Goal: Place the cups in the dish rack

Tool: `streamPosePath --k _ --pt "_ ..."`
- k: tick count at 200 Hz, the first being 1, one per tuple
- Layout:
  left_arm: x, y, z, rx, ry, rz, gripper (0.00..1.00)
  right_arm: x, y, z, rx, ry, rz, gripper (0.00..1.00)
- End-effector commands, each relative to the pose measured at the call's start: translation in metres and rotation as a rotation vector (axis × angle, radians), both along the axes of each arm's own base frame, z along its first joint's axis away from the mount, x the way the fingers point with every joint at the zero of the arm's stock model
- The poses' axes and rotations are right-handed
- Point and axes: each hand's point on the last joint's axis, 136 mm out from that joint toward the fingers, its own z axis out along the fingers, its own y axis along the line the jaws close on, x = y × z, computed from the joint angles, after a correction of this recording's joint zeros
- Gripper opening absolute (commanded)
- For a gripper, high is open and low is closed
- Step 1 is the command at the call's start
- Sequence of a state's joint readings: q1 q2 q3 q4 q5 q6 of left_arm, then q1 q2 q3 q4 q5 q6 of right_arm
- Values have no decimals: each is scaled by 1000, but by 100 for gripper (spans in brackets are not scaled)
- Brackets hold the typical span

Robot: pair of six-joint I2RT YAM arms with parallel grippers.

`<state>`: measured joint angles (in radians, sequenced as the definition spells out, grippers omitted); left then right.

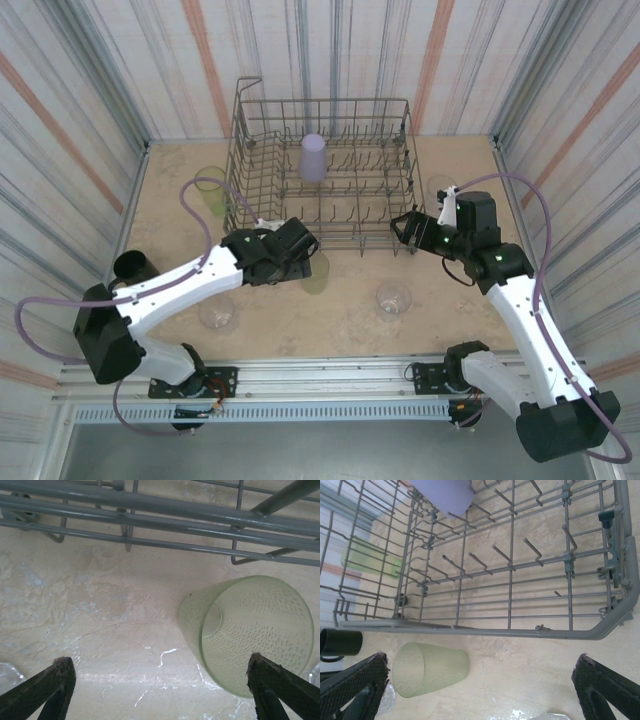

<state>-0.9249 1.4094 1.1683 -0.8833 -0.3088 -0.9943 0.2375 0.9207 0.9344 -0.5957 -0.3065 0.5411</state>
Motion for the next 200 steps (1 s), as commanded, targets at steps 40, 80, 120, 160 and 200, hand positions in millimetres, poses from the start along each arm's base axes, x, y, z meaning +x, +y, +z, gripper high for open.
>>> streamPosePath --k 40,80,120,160,200 --pt "13 -11 -26 55 11 25 82 -8 -2 0 -9 -3 6 99" --pt "16 -14 -41 49 53 53 64 -7 -3 2 -13 -7 6 99" --pt "19 -11 -49 61 61 62 47 -6 -2 1 -6 -6 3 99" --pt "19 -8 -53 79 68 54 29 -6 -3 1 -6 -6 -1 99" --pt "17 -8 -55 97 85 29 0 -7 -4 1 -9 -6 -8 99"
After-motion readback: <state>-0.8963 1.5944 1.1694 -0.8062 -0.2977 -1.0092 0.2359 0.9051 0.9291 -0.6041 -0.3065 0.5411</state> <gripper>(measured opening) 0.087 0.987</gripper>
